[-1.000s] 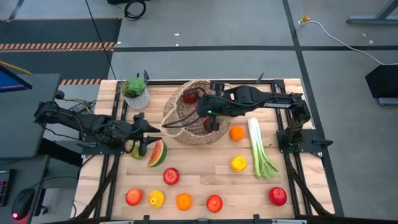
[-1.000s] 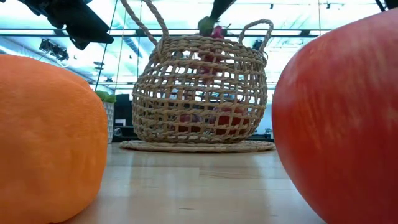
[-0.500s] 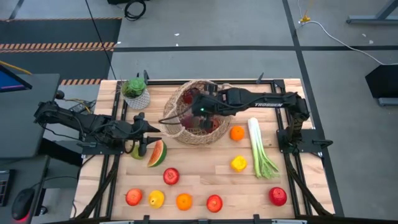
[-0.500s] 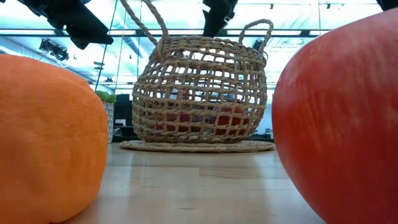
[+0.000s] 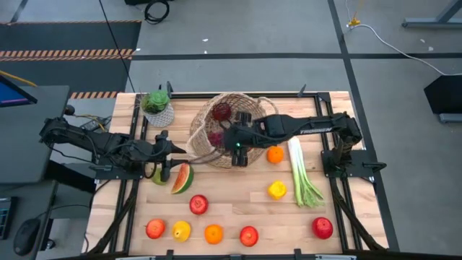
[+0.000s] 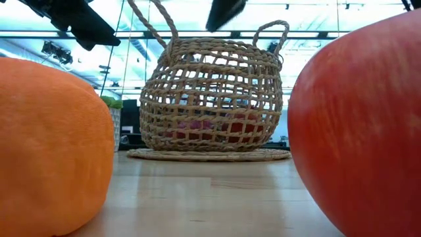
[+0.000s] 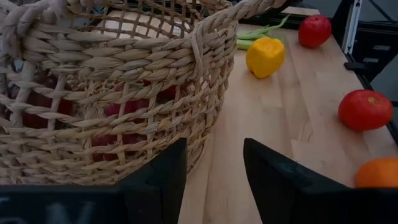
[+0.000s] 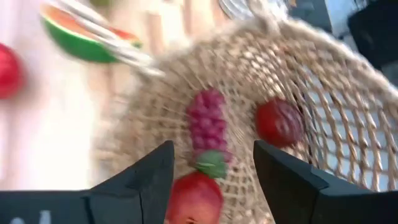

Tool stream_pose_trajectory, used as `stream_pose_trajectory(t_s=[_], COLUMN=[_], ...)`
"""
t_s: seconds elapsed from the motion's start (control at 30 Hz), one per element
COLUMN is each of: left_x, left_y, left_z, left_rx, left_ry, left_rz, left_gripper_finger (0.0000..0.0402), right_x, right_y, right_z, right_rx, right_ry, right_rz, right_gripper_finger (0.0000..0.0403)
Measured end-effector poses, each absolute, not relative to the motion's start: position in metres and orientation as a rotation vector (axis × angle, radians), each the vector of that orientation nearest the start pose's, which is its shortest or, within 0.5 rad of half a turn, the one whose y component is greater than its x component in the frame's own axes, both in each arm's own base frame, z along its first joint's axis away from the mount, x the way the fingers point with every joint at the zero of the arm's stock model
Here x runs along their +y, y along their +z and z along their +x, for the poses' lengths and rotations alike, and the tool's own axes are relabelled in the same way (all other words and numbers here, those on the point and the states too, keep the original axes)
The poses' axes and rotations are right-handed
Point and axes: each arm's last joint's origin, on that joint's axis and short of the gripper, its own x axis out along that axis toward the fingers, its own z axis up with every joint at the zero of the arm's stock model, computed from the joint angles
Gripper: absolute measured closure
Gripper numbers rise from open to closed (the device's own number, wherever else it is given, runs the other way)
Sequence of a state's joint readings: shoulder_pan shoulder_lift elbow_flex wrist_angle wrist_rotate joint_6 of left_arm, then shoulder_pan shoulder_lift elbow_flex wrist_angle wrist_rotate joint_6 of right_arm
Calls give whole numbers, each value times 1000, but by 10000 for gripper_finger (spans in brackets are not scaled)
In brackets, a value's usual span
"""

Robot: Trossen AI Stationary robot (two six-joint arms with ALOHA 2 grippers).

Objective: Build produce basket
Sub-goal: Put the apple into the basket

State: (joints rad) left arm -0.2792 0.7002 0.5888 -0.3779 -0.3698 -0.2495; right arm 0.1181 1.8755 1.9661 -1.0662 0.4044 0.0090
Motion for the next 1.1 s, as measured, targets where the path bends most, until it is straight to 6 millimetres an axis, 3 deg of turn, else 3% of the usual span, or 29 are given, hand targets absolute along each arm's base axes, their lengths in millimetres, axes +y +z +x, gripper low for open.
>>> stream_pose_trajectory(t_s=[0.23, 0.4, 0.57, 0.73, 0.87, 1.1], left_x=[-32, -32, -33, -35, -38, -75], left_y=[262, 263, 265, 274, 278, 280], left_z=[149, 149, 151, 154, 157, 182], left_rx=[447, 434, 410, 316, 267, 50], left_ry=[146, 155, 124, 87, 79, -94], left_rz=[-91, -141, -191, -276, -346, -302], left_gripper_finger=[237, 237, 237, 237, 239, 256], right_x=[72, 91, 125, 159, 182, 222], right_y=[364, 356, 351, 345, 336, 309], right_z=[377, 359, 334, 310, 297, 263], right_rx=[966, 1112, 1292, 1354, 1284, 1213], right_ry=[-220, -238, -210, -229, -295, -388], right_rz=[-142, 35, 153, 99, -41, -130], right_gripper_finger=[180, 170, 155, 154, 155, 151])
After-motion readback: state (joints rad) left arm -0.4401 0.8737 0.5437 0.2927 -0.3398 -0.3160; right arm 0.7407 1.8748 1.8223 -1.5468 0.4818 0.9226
